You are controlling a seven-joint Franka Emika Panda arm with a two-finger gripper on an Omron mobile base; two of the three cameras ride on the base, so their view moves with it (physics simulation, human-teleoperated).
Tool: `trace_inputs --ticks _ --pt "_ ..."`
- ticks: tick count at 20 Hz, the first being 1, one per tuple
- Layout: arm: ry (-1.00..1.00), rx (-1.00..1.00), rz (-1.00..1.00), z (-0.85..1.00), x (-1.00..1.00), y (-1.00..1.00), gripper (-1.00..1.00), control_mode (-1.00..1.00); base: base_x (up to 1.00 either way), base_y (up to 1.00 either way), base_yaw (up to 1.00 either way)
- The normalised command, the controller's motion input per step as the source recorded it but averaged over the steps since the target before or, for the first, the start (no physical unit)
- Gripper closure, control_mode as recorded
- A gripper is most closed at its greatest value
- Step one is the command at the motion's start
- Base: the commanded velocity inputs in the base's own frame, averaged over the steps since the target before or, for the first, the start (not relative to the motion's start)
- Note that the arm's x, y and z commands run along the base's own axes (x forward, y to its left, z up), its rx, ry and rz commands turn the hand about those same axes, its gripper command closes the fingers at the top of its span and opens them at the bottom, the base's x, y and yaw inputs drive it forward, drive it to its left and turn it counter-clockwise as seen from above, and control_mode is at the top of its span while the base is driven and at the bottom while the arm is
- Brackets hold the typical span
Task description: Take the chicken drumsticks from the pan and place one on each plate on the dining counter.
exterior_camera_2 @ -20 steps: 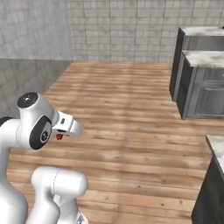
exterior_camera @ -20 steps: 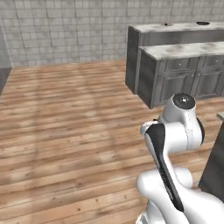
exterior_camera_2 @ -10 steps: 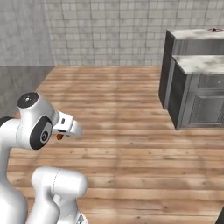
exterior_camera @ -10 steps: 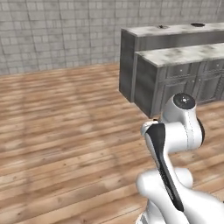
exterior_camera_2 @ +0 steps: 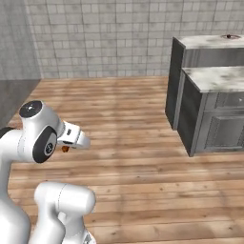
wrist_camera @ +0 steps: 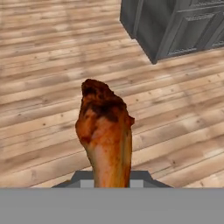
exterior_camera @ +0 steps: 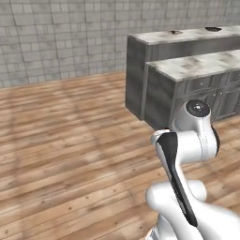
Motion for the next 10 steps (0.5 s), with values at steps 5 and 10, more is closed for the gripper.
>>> trace_inputs --ticks 5,10 --pt "0.0 0.0 0.0 0.0 0.0 0.0 1.0 1.0 1.0 0.45 -0.18" --pt "0.0 0.0 0.0 0.0 0.0 0.0 1.0 1.0 1.0 0.46 -0.18"
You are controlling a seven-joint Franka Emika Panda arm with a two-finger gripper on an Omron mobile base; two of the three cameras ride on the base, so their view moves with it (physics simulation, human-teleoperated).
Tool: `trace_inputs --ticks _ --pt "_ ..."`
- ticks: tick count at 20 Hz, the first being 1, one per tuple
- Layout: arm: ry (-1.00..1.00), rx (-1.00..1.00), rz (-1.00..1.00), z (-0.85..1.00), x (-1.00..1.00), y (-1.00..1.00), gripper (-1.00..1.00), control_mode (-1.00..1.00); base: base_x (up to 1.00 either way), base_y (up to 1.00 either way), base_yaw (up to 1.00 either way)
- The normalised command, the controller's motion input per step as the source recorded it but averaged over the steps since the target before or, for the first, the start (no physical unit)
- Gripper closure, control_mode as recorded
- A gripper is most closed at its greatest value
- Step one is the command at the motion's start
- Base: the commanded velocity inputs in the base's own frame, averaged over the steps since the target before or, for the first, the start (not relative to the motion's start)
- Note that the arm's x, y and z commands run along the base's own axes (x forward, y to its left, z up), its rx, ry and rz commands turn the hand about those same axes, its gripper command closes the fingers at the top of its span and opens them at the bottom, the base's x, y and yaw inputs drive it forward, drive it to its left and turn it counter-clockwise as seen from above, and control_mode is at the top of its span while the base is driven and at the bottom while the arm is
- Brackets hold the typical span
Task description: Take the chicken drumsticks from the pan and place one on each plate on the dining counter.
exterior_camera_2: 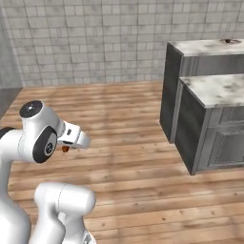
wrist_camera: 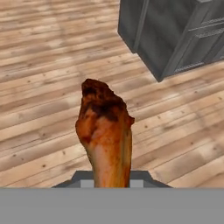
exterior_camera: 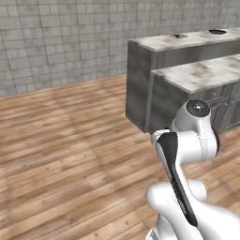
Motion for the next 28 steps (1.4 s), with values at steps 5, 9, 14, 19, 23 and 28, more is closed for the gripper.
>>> trace_inputs --ticks 5,9,14,19,23,28 --pt "0.0 0.0 0.0 0.0 0.0 0.0 1.0 1.0 1.0 0.46 -0.18" --pt "0.0 0.0 0.0 0.0 0.0 0.0 1.0 1.0 1.0 0.46 -0.18" --pt "0.0 0.0 0.0 0.0 0.0 0.0 1.0 1.0 1.0 0.46 -0.18" --pt "0.0 0.0 0.0 0.0 0.0 0.0 1.0 1.0 1.0 0.47 -0.19" --pt "0.0 0.0 0.0 0.0 0.0 0.0 1.0 1.0 1.0 0.47 -0.2" --pt "0.0 0.0 0.0 0.0 0.0 0.0 1.0 1.0 1.0 0.47 -0.2"
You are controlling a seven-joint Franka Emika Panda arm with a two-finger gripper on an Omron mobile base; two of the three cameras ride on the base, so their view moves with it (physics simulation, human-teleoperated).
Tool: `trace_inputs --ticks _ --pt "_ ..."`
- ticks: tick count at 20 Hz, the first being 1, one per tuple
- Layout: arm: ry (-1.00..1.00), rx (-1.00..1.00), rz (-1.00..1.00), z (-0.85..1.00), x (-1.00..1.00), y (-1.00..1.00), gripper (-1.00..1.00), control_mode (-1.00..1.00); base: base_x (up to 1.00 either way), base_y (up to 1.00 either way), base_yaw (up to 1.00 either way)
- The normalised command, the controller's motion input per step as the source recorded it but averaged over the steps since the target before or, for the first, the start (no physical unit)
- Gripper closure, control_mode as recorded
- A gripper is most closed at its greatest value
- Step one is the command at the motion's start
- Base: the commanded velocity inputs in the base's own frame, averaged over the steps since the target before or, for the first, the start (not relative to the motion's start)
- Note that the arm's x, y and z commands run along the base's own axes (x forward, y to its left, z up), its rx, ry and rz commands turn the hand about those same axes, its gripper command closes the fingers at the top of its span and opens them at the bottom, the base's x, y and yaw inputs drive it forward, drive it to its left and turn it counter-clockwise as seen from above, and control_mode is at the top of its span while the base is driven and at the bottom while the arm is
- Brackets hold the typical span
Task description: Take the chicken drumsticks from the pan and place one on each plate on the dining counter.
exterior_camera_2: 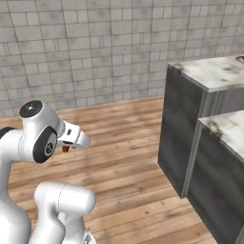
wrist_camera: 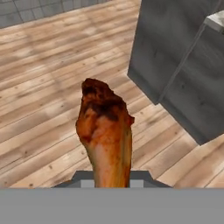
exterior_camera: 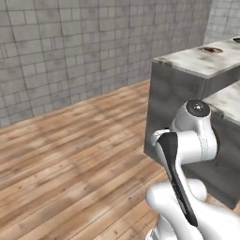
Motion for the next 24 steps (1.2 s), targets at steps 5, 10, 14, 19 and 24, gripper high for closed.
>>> trace_inputs --ticks 5,10,14,19,24 --pt "0.0 0.0 0.0 0.0 0.0 0.0 1.0 1.0 1.0 0.47 -0.21" --pt "0.0 0.0 0.0 0.0 0.0 0.0 1.0 1.0 1.0 0.47 -0.22" --pt "0.0 0.0 0.0 0.0 0.0 0.0 1.0 1.0 1.0 0.47 -0.22" --pt "0.0 0.0 0.0 0.0 0.0 0.0 1.0 1.0 1.0 0.47 -0.24" --pt "0.0 0.0 0.0 0.0 0.0 0.0 1.0 1.0 1.0 0.48 -0.3"
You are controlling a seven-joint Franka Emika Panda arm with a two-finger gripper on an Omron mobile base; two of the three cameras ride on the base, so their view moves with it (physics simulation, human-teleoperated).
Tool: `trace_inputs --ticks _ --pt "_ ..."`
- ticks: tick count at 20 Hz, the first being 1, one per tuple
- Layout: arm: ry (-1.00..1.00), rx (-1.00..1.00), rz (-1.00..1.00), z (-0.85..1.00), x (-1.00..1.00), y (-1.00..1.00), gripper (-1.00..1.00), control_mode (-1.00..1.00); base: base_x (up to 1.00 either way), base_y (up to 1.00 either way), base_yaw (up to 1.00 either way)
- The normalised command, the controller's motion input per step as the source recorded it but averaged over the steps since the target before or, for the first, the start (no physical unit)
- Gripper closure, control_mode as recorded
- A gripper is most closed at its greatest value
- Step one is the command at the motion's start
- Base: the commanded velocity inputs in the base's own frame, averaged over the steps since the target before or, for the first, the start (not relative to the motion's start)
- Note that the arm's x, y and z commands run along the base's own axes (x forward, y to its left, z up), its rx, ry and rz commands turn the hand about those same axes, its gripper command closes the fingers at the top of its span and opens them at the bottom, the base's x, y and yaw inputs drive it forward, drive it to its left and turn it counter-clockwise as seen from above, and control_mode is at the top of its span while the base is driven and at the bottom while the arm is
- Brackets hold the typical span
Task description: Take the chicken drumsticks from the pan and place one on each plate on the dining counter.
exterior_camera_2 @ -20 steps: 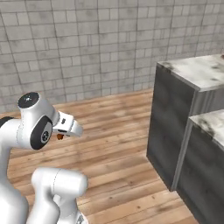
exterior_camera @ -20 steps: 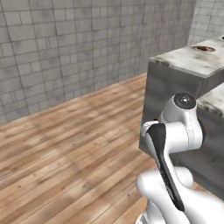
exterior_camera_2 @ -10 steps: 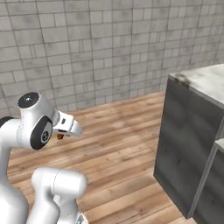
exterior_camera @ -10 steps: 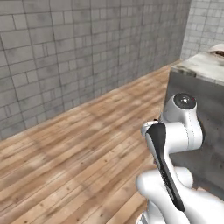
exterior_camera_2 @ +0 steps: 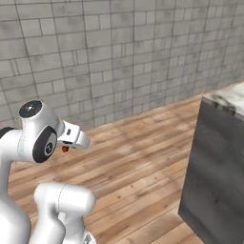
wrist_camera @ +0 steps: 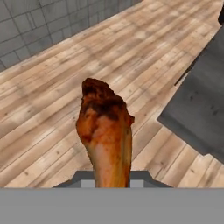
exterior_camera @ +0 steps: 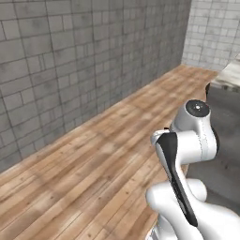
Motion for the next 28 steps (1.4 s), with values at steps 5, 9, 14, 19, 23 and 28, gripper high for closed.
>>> trace_inputs --ticks 5,9,14,19,23,28 --pt "0.0 0.0 0.0 0.0 0.0 0.0 1.0 1.0 0.92 0.48 -0.37" --pt "0.0 0.0 0.0 0.0 0.0 0.0 1.0 1.0 0.88 0.46 -0.41" --pt "0.0 0.0 0.0 0.0 0.0 0.0 1.0 1.0 0.88 0.46 -0.43" --pt "0.0 0.0 0.0 0.0 0.0 0.0 1.0 1.0 0.9 0.46 -0.42" --pt "0.0 0.0 0.0 0.0 0.0 0.0 1.0 1.0 0.95 0.47 -0.38" --pt "0.0 0.0 0.0 0.0 0.0 0.0 1.0 1.0 0.96 0.46 -0.38"
